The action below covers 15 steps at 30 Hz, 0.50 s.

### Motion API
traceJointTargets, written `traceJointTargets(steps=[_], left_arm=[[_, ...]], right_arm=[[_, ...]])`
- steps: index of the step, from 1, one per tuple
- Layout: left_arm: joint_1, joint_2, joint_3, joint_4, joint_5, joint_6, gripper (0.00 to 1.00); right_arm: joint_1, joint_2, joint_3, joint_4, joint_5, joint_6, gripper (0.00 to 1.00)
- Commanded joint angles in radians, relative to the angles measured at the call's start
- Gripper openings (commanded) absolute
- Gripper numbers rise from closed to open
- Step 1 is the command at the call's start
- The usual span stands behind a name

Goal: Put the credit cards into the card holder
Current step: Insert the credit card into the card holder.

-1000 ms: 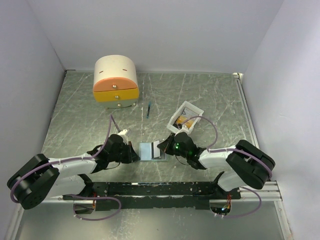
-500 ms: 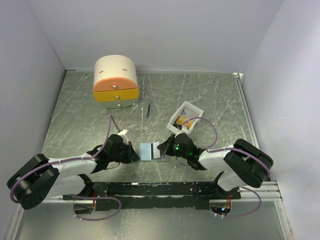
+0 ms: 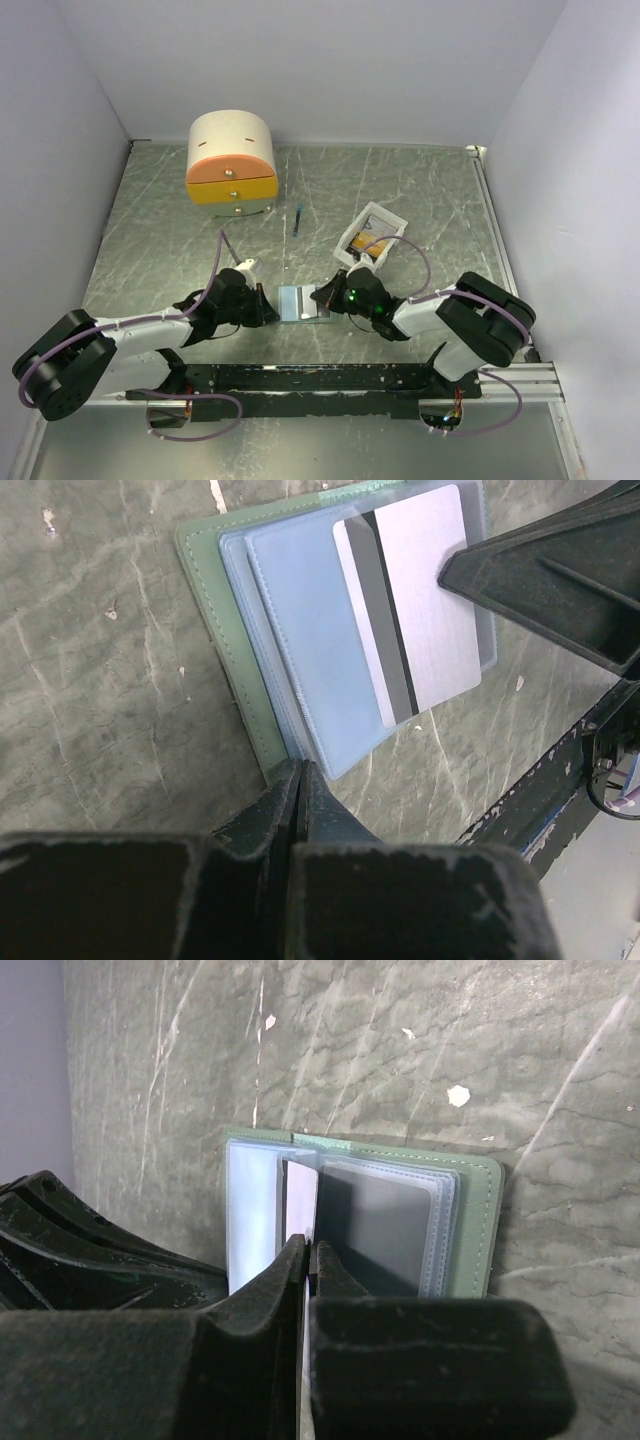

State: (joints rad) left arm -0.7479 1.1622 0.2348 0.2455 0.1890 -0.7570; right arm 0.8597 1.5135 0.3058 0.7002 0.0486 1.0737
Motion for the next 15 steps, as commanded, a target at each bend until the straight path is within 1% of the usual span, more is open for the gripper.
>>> traceJointTargets(steps=[1,6,7,11,13,15], left_arm=[[0.000,-0.014,0.005,0.005,0.029,-0.005,0.09],[0.000,-0.009,0.004,0.009,0.029,-0.002,0.09],[-0.001,-0.008,0.004,0.011,0.031,-0.003,0.08],[-0.002,-0.014,0.006,0.009,0.031,-0.004,0.09],[-0.002,-0.019,0.011,-0.001,0.028,0.000,0.08],[-0.001,-0.022,0.016,-0.006,0.024,0.000,0.09]], right_arm=[[0.018,0.028,-0.007,-0.007,-0.004,-0.011,0.00],[0.027,0.021,0.010,-0.056,0.003,-0.031,0.00],[0.028,0.019,0.015,-0.065,0.004,-0.033,0.02],[0.037,0.001,0.032,-0.125,0.017,-0.037,0.13],[0.038,-0.023,0.056,-0.209,0.049,-0.043,0.20],[0.038,-0.053,0.078,-0.286,0.077,-0.057,0.30]])
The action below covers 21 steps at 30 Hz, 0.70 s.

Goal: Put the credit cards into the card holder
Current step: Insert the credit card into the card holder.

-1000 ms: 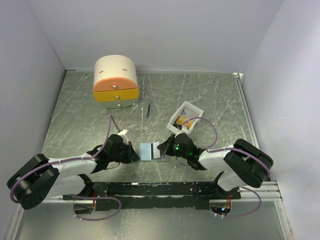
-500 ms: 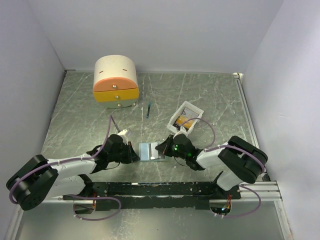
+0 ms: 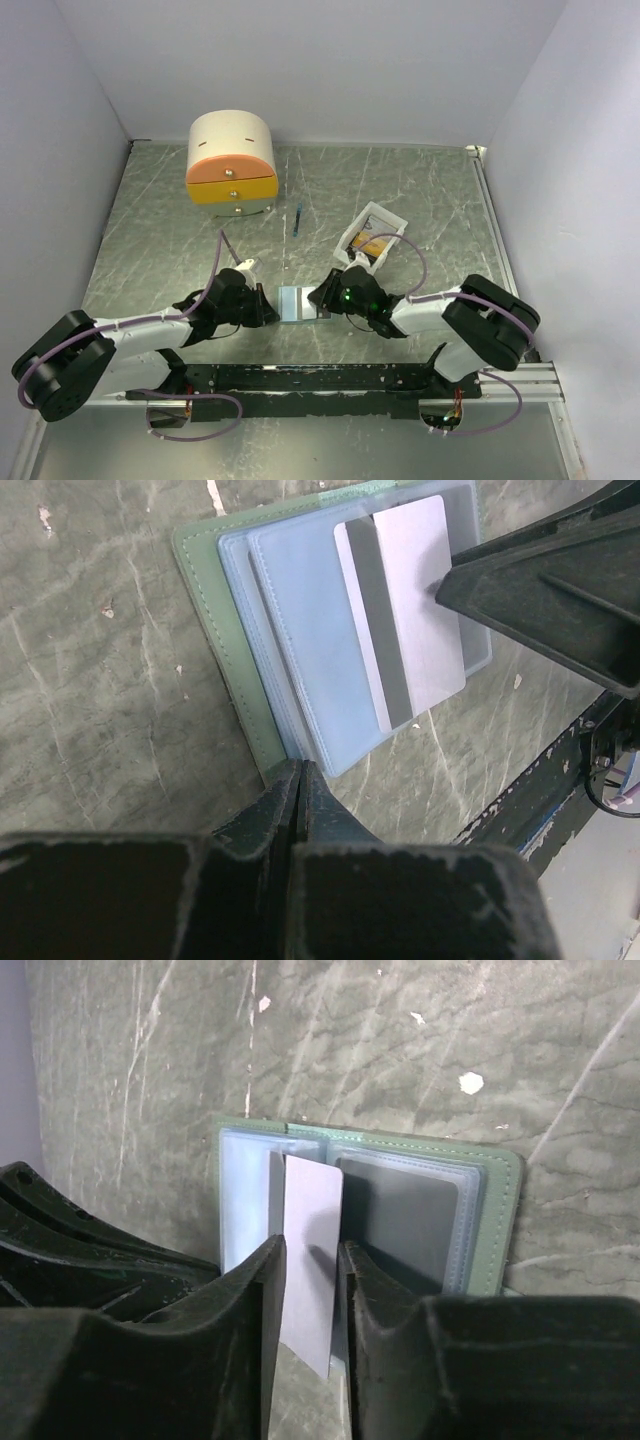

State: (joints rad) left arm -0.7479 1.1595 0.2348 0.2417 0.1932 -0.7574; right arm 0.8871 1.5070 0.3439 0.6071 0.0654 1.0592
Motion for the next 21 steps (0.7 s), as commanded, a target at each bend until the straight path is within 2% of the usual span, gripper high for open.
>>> traceJointTargets(steps=[1,5,7,21], left_arm=[[-0.002,-0.019,0.016,0.000,0.023,0.000,0.08],[-0.001,-0.018,0.013,0.009,0.027,-0.004,0.09],[-0.002,-0.017,0.012,0.008,0.027,-0.001,0.08],[-0.001,0.012,0.017,0.064,0.036,-0.022,0.08]], right_arm=[[0.010,-0.059,0.049,-0.226,0.074,-0.048,0.35],[0.011,-0.081,0.072,-0.287,0.085,-0.061,0.47],[0.015,-0.081,0.074,-0.289,0.079,-0.063,0.50],[0.076,-0.033,0.083,-0.172,0.050,-0.027,0.45]])
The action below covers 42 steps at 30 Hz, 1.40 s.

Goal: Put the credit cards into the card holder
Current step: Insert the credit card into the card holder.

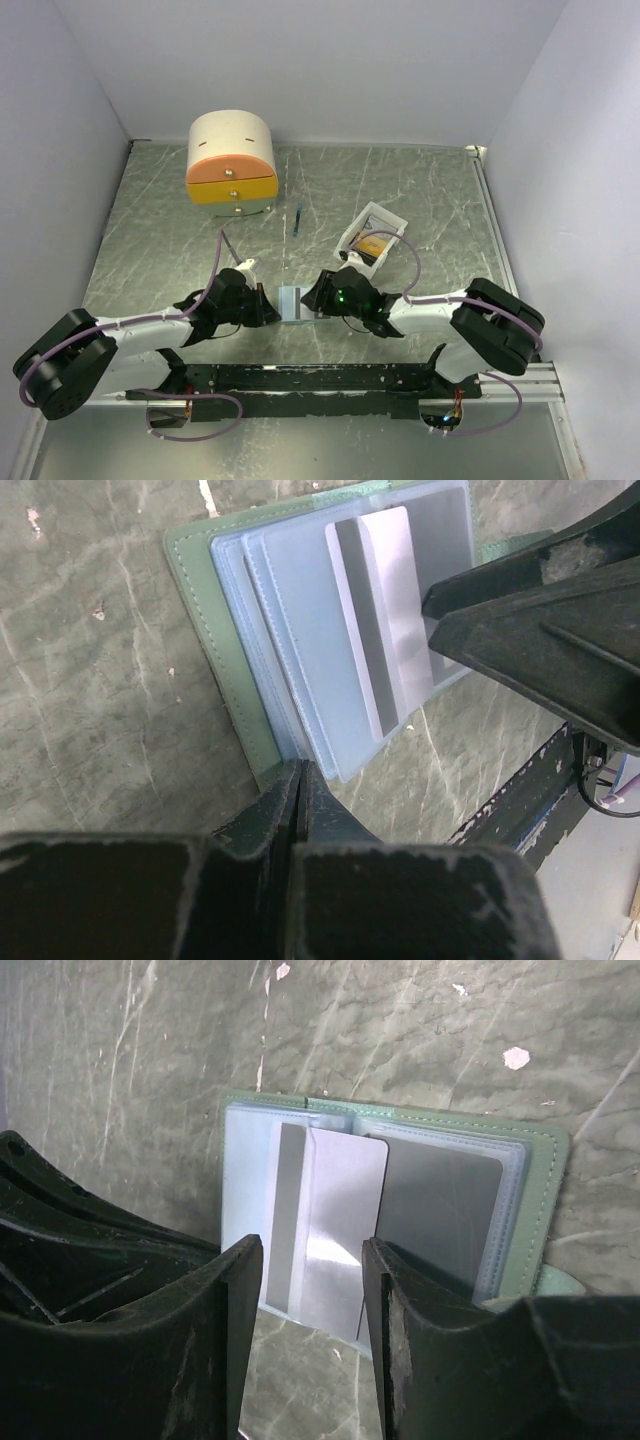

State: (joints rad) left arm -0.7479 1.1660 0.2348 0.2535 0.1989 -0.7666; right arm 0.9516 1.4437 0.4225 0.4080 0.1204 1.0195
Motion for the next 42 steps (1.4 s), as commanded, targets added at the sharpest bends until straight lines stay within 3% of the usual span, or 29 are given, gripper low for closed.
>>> traceJointTargets(steps=[1,27,36,42], left_arm=[[-0.002,0.006,0.017,0.053,0.030,-0.013,0.08],[-0.002,0.002,0.014,0.047,0.027,-0.013,0.08],[-0.002,-0.003,0.008,0.044,0.024,-0.012,0.08],[-0.002,0.000,0.008,0.047,0.022,-0.010,0.08]], right_arm=[[0.013,0.044,0.011,0.029,-0.008,0.013,0.45],[0.019,0.089,0.022,0.143,-0.069,-0.028,0.40],[0.020,-0.003,0.056,-0.073,0.050,-0.006,0.45],[0.022,0.048,0.073,-0.089,0.045,0.008,0.46]])
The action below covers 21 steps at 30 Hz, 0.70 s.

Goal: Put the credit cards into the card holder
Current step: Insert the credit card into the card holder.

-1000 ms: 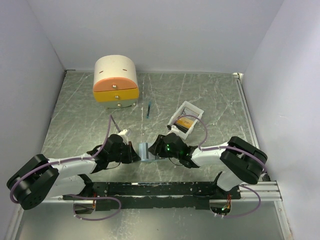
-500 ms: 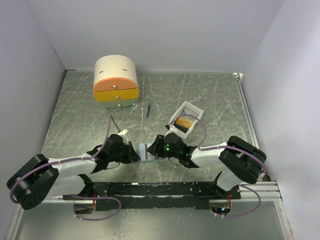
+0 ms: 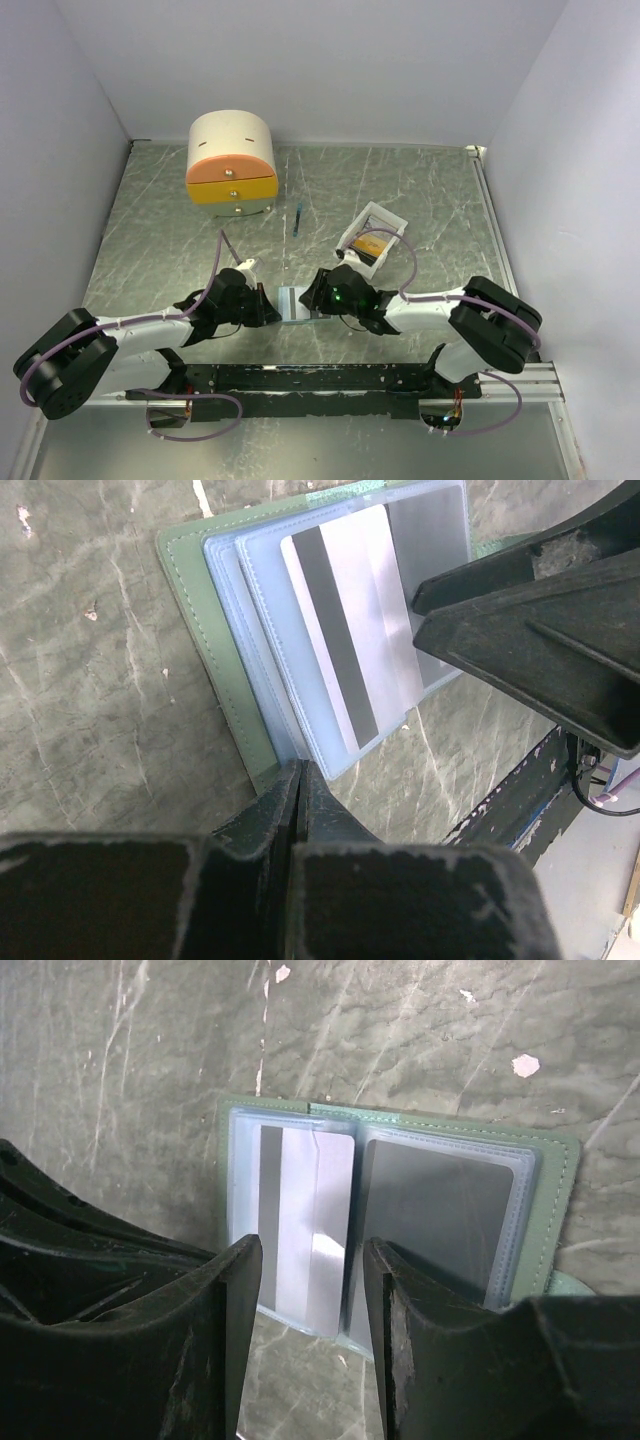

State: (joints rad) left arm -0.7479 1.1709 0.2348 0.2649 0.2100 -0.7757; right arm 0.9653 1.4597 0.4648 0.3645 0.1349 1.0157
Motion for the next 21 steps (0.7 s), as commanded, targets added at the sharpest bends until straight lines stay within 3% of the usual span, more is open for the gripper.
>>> traceJointTargets(steps=[1,6,15,21], left_arm=[[-0.002,-0.004,0.008,0.036,0.013,0.000,0.08],[-0.003,-0.005,0.006,0.033,0.012,0.000,0.08],[-0.003,-0.008,0.007,0.030,0.009,0.000,0.08],[-0.002,-0.009,0.014,0.025,0.008,0.000,0.08]], right_arm=[[0.009,0.042,0.034,-0.037,0.026,0.012,0.46],[0.012,0.069,0.037,0.019,-0.006,0.006,0.44],[0.015,0.083,0.017,0.091,-0.048,0.000,0.22],[0.015,0.071,0.026,0.041,-0.026,-0.017,0.16]])
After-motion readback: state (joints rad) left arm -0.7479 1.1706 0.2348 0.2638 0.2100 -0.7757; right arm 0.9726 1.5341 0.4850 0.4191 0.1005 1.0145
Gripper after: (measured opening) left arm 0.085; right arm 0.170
